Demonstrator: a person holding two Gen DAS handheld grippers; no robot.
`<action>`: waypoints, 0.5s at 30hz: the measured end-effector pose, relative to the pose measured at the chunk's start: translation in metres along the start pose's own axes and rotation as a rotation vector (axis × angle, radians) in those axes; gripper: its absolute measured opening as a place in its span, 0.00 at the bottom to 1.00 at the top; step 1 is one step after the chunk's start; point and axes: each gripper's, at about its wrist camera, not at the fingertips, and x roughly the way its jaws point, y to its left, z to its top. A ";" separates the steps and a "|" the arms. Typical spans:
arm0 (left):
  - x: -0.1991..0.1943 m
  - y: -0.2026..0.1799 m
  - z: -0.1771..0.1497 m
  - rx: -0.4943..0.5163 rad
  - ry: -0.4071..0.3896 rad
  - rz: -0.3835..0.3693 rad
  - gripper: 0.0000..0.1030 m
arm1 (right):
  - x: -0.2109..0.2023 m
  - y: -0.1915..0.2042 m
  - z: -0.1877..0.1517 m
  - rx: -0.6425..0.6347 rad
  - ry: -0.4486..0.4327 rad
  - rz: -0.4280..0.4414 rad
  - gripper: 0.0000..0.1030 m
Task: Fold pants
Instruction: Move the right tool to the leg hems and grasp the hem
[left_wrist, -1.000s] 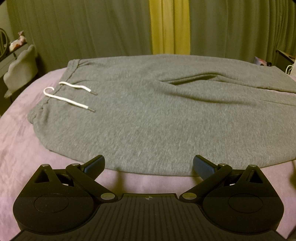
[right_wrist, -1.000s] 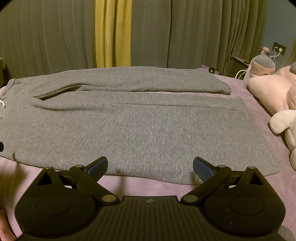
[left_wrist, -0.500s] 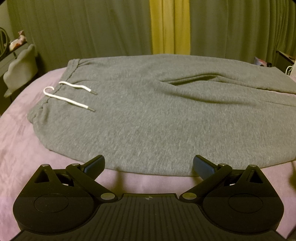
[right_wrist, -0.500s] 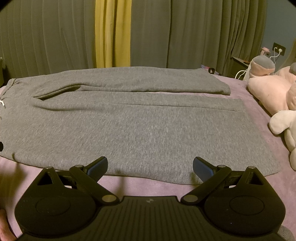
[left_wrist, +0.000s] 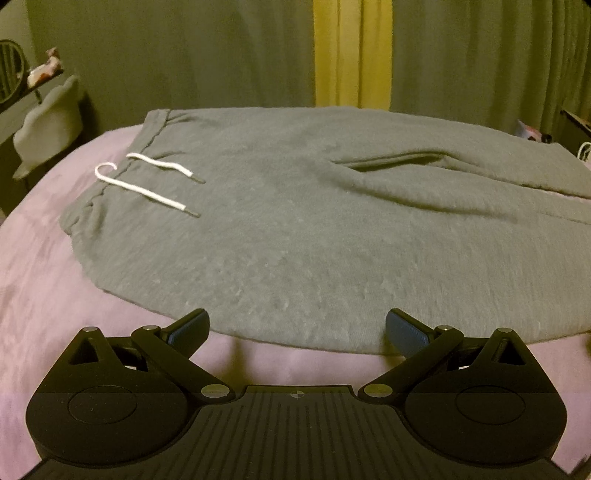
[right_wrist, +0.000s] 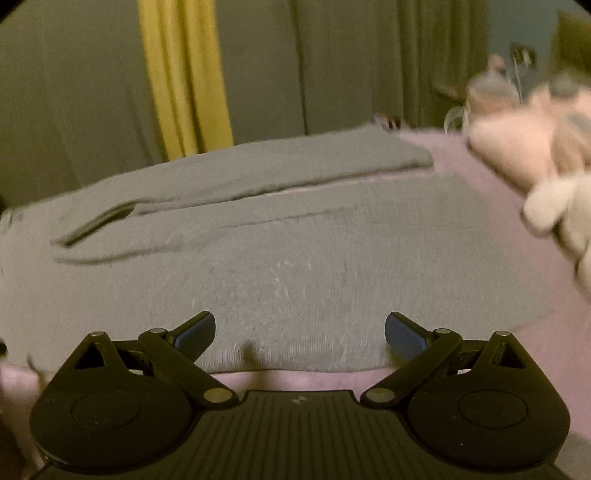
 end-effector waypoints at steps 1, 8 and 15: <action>-0.001 0.000 0.001 -0.007 -0.006 0.007 1.00 | 0.002 -0.005 0.002 0.036 0.007 0.013 0.96; 0.007 -0.009 0.026 -0.022 -0.095 0.118 1.00 | 0.014 0.011 0.031 -0.045 -0.114 -0.028 0.96; 0.049 -0.009 0.041 -0.094 -0.193 0.219 1.00 | 0.088 0.027 0.130 0.062 -0.019 0.089 0.96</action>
